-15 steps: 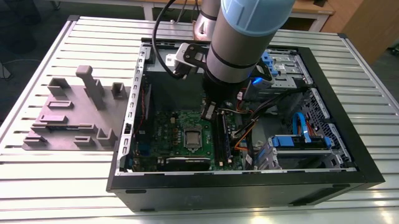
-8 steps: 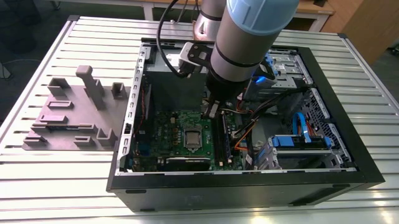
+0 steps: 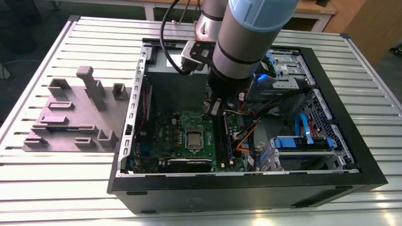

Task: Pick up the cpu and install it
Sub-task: 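Install the first cpu locking lever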

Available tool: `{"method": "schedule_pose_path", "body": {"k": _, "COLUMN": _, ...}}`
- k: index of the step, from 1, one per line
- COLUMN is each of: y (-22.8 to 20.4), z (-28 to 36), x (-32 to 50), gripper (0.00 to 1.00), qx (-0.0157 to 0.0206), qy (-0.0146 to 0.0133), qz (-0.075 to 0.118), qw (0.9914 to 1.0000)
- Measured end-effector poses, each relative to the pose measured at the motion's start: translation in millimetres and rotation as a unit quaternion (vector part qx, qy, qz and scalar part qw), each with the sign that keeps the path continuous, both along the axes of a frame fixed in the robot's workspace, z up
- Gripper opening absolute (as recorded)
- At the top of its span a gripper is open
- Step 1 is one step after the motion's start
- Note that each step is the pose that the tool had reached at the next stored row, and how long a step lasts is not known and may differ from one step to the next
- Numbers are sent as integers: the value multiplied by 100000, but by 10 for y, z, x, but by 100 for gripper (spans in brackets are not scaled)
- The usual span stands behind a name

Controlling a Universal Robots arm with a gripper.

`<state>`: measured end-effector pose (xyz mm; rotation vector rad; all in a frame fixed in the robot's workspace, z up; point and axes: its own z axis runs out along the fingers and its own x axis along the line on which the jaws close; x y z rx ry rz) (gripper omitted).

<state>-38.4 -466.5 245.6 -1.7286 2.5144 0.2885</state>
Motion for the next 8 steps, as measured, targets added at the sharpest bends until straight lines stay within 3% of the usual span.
{"method": "schedule_pose_path", "body": {"k": 4, "y": 15, "z": -26, "x": 0, "gripper": 10, "qx": 262, "qy": 3, "qz": 21, "qw": 100000}}
{"method": "schedule_pose_path", "body": {"k": 8, "y": 24, "z": -61, "x": 0, "gripper": 10, "qx": 935, "qy": 3, "qz": 40, "qw": 99996}}
